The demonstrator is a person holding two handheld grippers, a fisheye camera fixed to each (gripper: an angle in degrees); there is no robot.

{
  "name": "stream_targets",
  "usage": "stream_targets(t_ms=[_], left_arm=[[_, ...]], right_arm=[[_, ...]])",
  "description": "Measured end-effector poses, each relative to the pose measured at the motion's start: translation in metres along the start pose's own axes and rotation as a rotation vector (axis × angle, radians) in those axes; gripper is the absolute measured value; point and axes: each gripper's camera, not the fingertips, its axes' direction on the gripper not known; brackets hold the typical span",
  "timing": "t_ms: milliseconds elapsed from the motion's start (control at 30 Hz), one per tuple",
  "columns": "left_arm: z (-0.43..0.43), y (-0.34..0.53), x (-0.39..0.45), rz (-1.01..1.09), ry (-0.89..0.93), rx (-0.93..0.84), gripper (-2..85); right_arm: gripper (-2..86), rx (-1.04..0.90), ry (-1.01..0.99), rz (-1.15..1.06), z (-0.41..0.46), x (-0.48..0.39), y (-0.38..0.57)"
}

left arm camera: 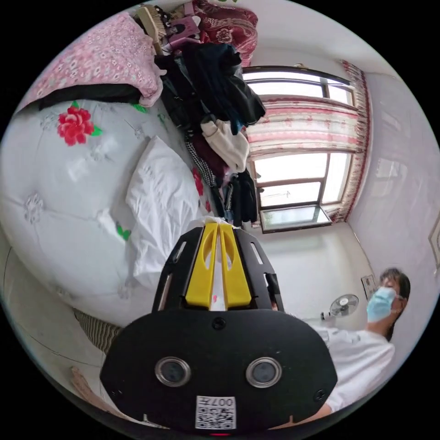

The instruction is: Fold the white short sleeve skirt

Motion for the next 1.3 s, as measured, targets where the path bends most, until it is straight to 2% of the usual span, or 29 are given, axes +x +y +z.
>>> stream_targets(t_ms=[100, 133, 167, 267, 433, 567, 700, 767, 833, 900, 1033, 1133, 1300], left_arm=[[0.038, -0.036, -0.001, -0.086, -0.054, 0.046, 0.7], [0.051, -0.046, -0.001, -0.108, -0.086, 0.071, 3.5], [0.057, -0.049, 0.000, -0.106, -0.104, 0.083, 4.9], [0.081, -0.059, 0.010, -0.058, -0.216, 0.112, 9.0], [0.089, -0.033, 0.023, 0.093, -0.384, 0.021, 10.9], [0.098, 0.010, 0.021, 0.142, -0.514, -0.067, 11.1], [0.140, 0.043, 0.019, 0.177, -0.612, -0.205, 10.8], [0.164, 0.044, 0.016, 0.196, -0.682, -0.253, 8.8], [0.187, 0.039, 0.004, 0.156, -0.758, -0.313, 0.2], [0.194, 0.034, -0.006, 0.126, -0.772, -0.378, -0.5], [0.182, 0.039, -0.005, 0.198, -0.745, -0.449, -0.9], [0.166, 0.049, -0.006, 0.163, -0.744, -0.410, -0.7], [0.138, 0.063, 0.014, 0.146, -0.739, -0.280, -0.6]], right_arm=[[0.4, 0.024, 0.125, -0.011, 0.025, -0.016, -0.061], [0.9, 0.043, 0.228, -0.006, 0.035, -0.022, -0.081], [1.6, 0.053, 0.326, -0.022, 0.046, -0.028, -0.096], [2.7, -0.018, 0.408, -0.029, 0.067, -0.033, -0.116], [3.5, -0.022, 0.285, -0.043, 0.067, -0.031, -0.087], [3.3, -0.066, 0.252, 0.036, 0.078, -0.018, -0.057], [3.1, -0.011, 0.204, 0.066, 0.090, -0.024, -0.060], [2.6, -0.049, 0.192, 0.086, 0.112, -0.023, -0.073], [1.7, -0.163, 0.205, 0.106, 0.134, -0.017, -0.081], [0.6, -0.251, 0.271, 0.123, 0.148, -0.009, -0.082], [0.2, -0.261, 0.210, 0.128, 0.138, 0.000, -0.067], [0.8, -0.165, 0.178, 0.132, 0.119, -0.002, -0.056], [2.1, 0.121, 0.003, 0.409, 0.072, 0.051, -0.038]])
